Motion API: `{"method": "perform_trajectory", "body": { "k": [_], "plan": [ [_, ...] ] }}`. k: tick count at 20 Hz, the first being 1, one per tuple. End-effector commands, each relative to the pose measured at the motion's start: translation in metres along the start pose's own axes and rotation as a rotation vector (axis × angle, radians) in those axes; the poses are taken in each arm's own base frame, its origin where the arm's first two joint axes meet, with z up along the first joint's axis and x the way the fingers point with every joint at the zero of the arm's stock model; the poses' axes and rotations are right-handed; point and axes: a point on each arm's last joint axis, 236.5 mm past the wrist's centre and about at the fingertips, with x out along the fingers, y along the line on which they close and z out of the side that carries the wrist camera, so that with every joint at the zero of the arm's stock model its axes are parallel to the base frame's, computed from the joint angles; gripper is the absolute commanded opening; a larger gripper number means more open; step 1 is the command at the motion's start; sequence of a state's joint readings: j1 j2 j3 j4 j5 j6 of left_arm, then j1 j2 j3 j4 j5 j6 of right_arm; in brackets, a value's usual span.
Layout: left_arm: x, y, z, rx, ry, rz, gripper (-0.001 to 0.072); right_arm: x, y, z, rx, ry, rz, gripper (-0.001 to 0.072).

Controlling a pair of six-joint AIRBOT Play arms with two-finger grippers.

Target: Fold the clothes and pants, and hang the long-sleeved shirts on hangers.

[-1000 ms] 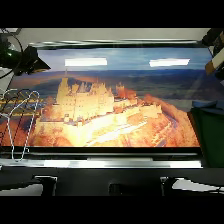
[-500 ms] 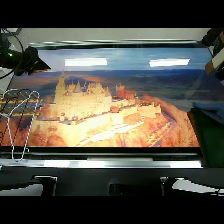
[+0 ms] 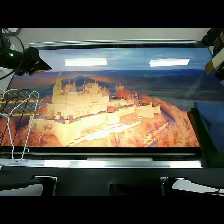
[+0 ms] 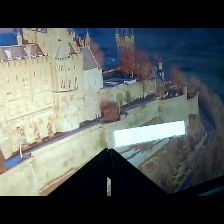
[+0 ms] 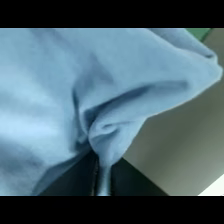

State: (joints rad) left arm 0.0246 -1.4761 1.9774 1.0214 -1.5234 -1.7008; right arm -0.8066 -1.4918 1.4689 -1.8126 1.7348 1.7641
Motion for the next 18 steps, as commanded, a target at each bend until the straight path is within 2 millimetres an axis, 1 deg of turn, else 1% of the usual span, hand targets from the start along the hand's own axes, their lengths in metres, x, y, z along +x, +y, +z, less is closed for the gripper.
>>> {"method": "perform_trajectory", "body": {
  "k": [1,3,5,7,11,16,18],
  "plan": [
    [0.001,0.000,0.000,0.005,0.000,0.000,0.0017,0.023,-0.015,0.004,-0.007,-0.007,-0.091,0.0035],
    [0.001,-0.001,0.000,0.005,0.000,0.000,0.0017,0.027,-0.019,0.003,-0.011,-0.002,-0.110,0.0035],
    [0.001,-0.001,0.000,0.005,0.001,0.000,0.0017,0.031,-0.027,-0.005,-0.024,0.033,-0.151,0.0035],
    [0.001,0.000,0.000,0.005,0.000,0.000,0.0017,0.033,-0.032,-0.008,-0.028,0.044,-0.177,0.0035],
    [0.001,-0.001,0.000,0.005,0.001,0.000,0.0017,0.036,-0.037,-0.014,-0.035,0.071,-0.203,0.0035],
    [0.001,-0.001,0.000,0.005,0.001,0.000,0.0017,0.046,-0.038,-0.022,-0.047,0.106,-0.216,0.0036],
    [0.001,0.000,0.000,0.004,0.000,0.000,0.0017,0.047,-0.038,-0.023,-0.050,0.107,-0.218,0.0039]
  ]
}}
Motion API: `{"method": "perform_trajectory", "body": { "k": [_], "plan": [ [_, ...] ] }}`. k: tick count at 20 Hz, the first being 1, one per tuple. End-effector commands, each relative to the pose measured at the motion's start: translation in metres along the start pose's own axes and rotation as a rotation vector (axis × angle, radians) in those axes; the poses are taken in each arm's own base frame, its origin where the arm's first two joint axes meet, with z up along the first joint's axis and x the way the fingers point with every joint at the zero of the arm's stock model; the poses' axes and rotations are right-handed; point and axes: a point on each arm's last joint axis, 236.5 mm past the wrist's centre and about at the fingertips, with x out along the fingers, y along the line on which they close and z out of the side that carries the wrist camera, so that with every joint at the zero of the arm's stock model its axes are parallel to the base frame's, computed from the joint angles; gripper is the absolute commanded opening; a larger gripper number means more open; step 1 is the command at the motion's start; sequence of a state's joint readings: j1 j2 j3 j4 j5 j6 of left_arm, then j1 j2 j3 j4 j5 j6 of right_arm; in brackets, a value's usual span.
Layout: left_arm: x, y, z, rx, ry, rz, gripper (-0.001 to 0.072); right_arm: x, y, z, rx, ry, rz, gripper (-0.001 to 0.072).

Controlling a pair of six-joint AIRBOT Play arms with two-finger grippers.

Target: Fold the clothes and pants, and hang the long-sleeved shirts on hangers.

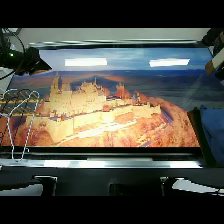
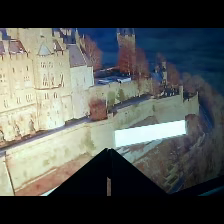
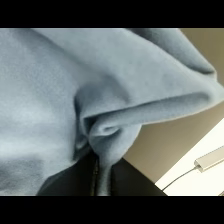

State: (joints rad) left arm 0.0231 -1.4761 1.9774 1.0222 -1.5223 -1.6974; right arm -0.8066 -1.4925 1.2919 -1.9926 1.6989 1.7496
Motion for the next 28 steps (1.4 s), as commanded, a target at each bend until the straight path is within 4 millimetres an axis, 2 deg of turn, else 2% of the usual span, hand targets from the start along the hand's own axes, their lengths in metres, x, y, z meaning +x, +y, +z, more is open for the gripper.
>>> {"method": "perform_trajectory", "body": {
  "k": [1,2,4,6,7,8,10,11,12,13,14,15,16,18,20,21,22,24,26,28],
  "plan": [
    [0.000,0.000,0.000,0.000,0.001,0.000,0.0017,0.004,-0.002,-0.002,-0.004,0.012,-0.015,0.0066],
    [0.000,0.000,0.000,0.000,0.001,0.000,0.0017,0.003,-0.007,-0.002,0.001,0.010,-0.037,0.0196],
    [0.000,0.000,0.000,0.000,0.001,0.000,0.0017,0.001,-0.025,-0.004,0.064,0.013,-0.110,0.0531],
    [0.000,0.000,0.000,0.023,0.001,0.000,0.0017,-0.006,-0.036,-0.007,0.111,-0.006,-0.140,0.0558],
    [0.000,0.000,0.000,0.045,0.001,0.001,0.0017,-0.014,-0.039,-0.004,0.124,-0.051,-0.125,0.0537],
    [0.001,0.004,0.000,0.053,0.000,0.016,0.0017,-0.023,-0.038,0.004,0.144,-0.113,-0.090,0.0476],
    [0.001,0.019,0.002,0.059,-0.005,0.086,0.0016,-0.055,-0.018,0.023,0.148,-0.269,0.071,0.0284],
    [0.000,0.032,0.003,0.065,-0.007,0.144,0.0017,-0.081,0.005,0.034,0.111,-0.372,0.205,0.0198],
    [0.002,0.045,0.002,0.068,-0.002,0.201,0.0017,-0.115,0.036,0.042,0.035,-0.489,0.343,0.0150],
    [0.005,0.057,-0.001,0.070,0.012,0.249,0.0016,-0.149,0.067,0.045,-0.041,-0.594,0.455,0.0122],
    [0.011,0.068,-0.008,0.069,0.039,0.291,0.0017,-0.182,0.102,0.038,-0.138,-0.680,0.552,0.0118],
    [0.019,0.076,-0.017,0.069,0.072,0.321,0.0017,-0.205,0.134,0.024,-0.227,-0.725,0.614,0.0114],
    [0.029,0.084,-0.029,0.072,0.116,0.349,0.0016,-0.219,0.167,0.004,-0.320,-0.731,0.654,0.0066],
    [0.048,0.096,-0.054,0.089,0.202,0.392,0.0016,-0.234,0.228,-0.051,-0.520,-0.707,0.694,0.0039],
    [0.062,0.100,-0.075,0.117,0.274,0.402,0.0016,-0.246,0.277,-0.108,-0.657,-0.680,0.750,0.0039],
    [0.067,0.100,-0.083,0.124,0.299,0.401,0.0016,-0.249,0.294,-0.134,-0.729,-0.669,0.768,0.0038],
    [0.069,0.100,-0.086,0.124,0.309,0.401,0.0017,-0.248,0.306,-0.158,-0.800,-0.654,0.766,0.0038],
    [0.069,0.101,-0.087,0.122,0.312,0.402,0.0017,-0.239,0.315,-0.188,-0.899,-0.636,0.714,0.0038],
    [0.069,0.102,-0.086,0.121,0.312,0.406,0.0017,-0.230,0.313,-0.197,-0.947,-0.634,0.648,0.0039],
    [0.068,0.105,-0.086,0.120,0.310,0.417,0.0017,-0.228,0.312,-0.197,-0.952,-0.634,0.630,0.0040]
  ]
}}
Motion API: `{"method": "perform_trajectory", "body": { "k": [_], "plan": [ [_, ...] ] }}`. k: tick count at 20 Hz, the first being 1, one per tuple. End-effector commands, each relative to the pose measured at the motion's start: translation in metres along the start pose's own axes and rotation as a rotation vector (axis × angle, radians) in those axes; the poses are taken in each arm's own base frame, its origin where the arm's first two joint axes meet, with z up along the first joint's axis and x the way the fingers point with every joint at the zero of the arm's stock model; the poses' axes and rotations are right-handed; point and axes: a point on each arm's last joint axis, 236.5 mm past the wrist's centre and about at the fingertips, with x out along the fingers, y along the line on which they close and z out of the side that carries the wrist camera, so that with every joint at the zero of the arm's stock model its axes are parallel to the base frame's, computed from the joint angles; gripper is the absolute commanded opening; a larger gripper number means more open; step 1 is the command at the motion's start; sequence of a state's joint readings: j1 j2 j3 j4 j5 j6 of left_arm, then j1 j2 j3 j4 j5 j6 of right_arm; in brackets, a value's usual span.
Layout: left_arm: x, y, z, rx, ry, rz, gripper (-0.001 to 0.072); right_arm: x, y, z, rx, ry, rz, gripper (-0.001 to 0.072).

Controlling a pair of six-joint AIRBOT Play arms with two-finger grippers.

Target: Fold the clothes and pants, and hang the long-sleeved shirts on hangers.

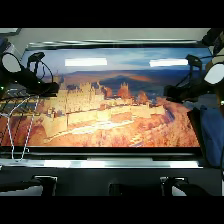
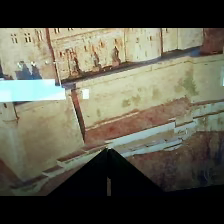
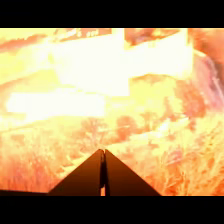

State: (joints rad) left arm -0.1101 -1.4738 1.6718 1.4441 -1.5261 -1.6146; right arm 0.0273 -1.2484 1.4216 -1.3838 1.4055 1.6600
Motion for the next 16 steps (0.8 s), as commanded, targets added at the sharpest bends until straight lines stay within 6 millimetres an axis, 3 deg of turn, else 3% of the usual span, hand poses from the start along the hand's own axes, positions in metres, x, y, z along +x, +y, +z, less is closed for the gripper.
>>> {"method": "perform_trajectory", "body": {
  "k": [1,5,16],
  "plan": [
    [0.003,0.003,-0.002,0.003,0.010,0.018,0.0017,0.002,0.013,-0.012,-0.060,0.039,-0.017,0.0040],
    [0.003,0.003,-0.002,0.003,0.010,0.018,0.0017,0.001,0.007,-0.027,-0.061,0.103,-0.042,0.0039],
    [0.003,0.003,-0.002,0.003,0.010,0.018,0.0017,0.001,0.007,-0.026,-0.061,0.100,-0.041,0.0039]
  ]
}}
